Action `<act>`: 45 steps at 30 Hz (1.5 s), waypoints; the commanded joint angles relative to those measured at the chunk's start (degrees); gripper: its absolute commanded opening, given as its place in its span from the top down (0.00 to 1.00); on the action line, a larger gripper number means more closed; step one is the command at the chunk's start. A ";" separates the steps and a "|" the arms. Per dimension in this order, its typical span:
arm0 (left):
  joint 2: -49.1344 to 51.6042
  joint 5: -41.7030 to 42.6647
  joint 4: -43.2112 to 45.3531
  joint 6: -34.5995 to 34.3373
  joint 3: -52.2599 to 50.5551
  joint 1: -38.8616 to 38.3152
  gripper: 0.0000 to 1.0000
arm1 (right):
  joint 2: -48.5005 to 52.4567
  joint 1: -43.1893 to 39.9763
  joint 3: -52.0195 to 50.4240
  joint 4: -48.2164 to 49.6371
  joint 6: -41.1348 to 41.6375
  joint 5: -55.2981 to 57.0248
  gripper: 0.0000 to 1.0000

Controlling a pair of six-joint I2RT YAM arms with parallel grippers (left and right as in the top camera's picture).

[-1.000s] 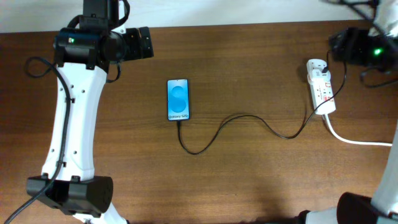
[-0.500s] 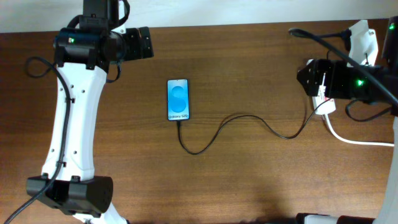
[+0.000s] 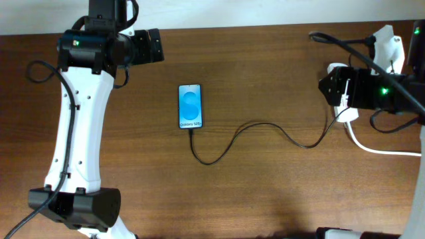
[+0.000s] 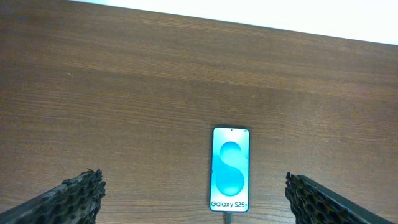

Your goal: Plug charger to phone and switch on socket

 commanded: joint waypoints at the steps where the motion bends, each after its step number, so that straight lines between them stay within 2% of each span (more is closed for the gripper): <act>1: -0.85 -0.81 0.09 -0.11 0.15 0.13 0.01 | -5.60 0.33 -5.03 3.58 -3.06 3.15 0.02; 3: -0.87 -0.81 0.09 -0.09 0.15 0.13 0.01 | -9.03 0.33 -10.27 7.02 -3.37 3.58 0.02; 10: -0.85 -0.81 0.09 -0.09 0.15 0.13 0.01 | -26.62 0.33 -38.34 25.75 -3.10 5.44 0.02; 12: -0.85 -0.81 0.09 -0.09 0.15 0.13 0.01 | -31.17 0.33 -44.70 27.63 -0.72 4.94 0.02; 16: -0.85 -0.81 0.09 -0.09 0.15 0.13 0.01 | -36.46 1.07 -50.18 28.70 0.72 4.72 0.02; 18: -0.87 -0.83 0.09 -0.09 0.15 0.13 0.01 | -40.52 2.86 -54.80 35.41 0.70 5.77 0.02; 19: -0.85 -0.81 0.09 -0.09 0.15 0.13 0.01 | -44.72 4.02 -61.00 44.24 0.66 6.82 0.02; 22: -0.85 -0.81 0.09 -0.11 0.15 0.13 0.01 | -52.41 4.02 -75.93 62.42 0.50 6.97 0.02; 26: -0.85 -0.83 0.09 -0.09 0.15 0.13 0.01 | -62.84 4.02 -94.99 80.76 0.50 6.99 0.02; 29: -0.87 -0.83 0.09 -0.09 0.15 0.13 0.01 | -68.85 4.02 -102.53 85.77 0.50 7.26 0.02; 36: -0.87 -0.83 0.09 -0.09 0.15 0.13 0.01 | -80.39 4.07 -113.31 88.94 0.52 9.55 0.02; 41: -0.85 -0.83 0.09 -0.09 0.15 0.13 0.01 | -84.54 5.25 -118.84 92.85 0.52 9.60 0.02; 45: -0.85 -0.83 0.09 -0.09 0.15 0.13 0.01 | -84.48 6.34 -118.79 91.62 0.52 10.84 0.02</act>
